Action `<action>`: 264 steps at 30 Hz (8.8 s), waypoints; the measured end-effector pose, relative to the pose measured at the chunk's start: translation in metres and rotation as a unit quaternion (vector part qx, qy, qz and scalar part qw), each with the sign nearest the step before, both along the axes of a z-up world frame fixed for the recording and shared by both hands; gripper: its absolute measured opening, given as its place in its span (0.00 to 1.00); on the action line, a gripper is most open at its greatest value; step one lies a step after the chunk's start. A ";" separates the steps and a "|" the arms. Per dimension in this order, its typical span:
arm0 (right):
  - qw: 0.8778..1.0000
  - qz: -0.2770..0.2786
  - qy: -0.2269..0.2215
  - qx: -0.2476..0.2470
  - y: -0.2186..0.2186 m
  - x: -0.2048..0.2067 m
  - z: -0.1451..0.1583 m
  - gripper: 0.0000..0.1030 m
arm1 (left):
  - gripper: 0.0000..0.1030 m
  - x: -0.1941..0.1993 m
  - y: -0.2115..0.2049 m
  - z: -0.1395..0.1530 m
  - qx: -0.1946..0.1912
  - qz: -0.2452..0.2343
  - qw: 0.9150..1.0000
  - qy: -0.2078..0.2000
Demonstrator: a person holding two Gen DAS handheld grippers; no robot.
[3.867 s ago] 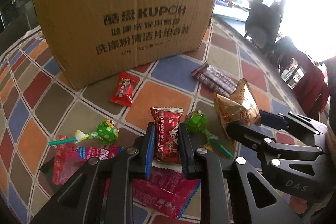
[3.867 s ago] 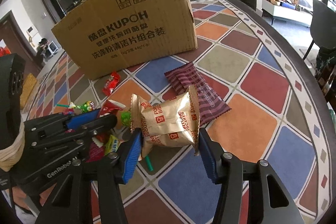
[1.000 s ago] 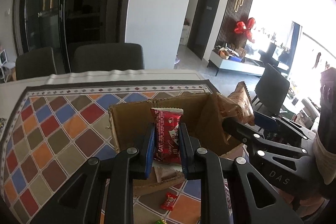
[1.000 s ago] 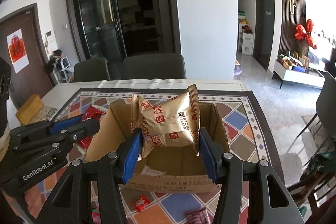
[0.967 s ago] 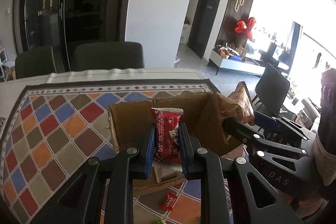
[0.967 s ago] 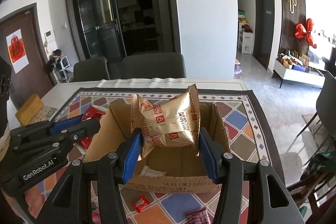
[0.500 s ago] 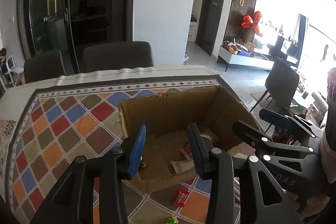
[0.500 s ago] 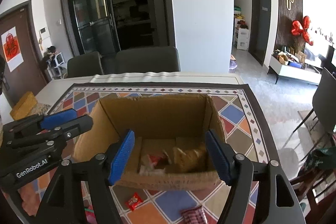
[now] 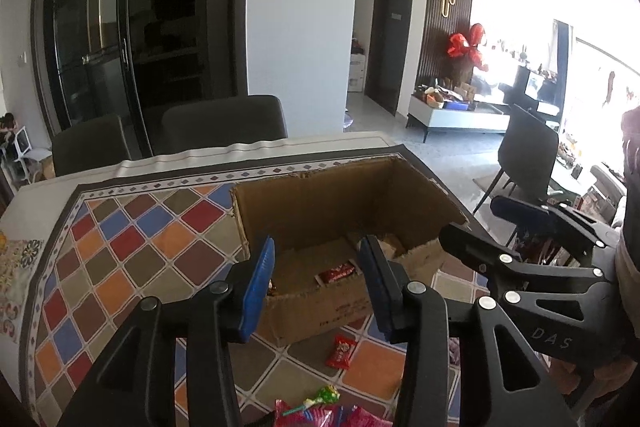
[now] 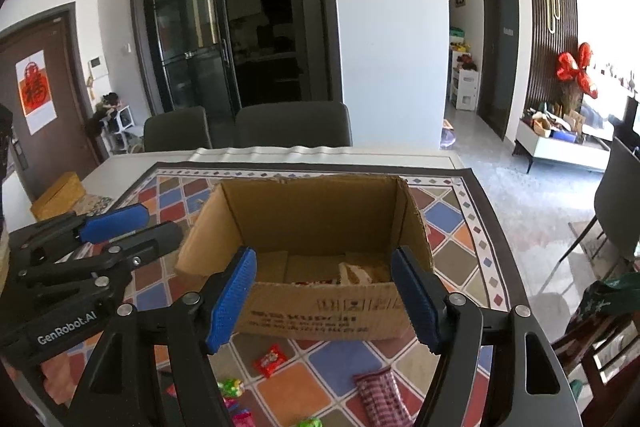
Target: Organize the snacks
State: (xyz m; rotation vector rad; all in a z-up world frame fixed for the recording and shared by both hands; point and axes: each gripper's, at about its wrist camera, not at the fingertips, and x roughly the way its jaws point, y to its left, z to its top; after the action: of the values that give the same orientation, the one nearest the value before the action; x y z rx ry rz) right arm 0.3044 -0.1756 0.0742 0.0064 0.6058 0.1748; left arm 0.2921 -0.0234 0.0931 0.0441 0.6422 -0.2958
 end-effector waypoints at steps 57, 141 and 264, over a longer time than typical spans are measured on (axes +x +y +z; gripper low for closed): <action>0.993 -0.013 0.119 0.019 0.007 -0.070 -0.121 0.69 | 0.45 -0.060 -0.009 -0.120 0.073 -0.106 0.986 0.105; 0.994 0.008 0.097 0.051 0.007 -0.056 -0.074 0.26 | 0.24 -0.044 -0.005 -0.063 0.002 -0.065 0.994 0.089; 0.995 0.011 0.094 0.043 0.020 -0.109 -0.088 0.60 | 0.65 -0.144 0.032 -0.080 0.024 0.045 0.999 0.006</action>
State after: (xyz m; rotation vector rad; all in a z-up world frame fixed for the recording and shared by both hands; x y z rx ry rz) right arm 0.1951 -0.1558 -0.0138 0.1015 0.7862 0.2225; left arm 0.1482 0.0090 0.0135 0.0588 0.6603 -0.1943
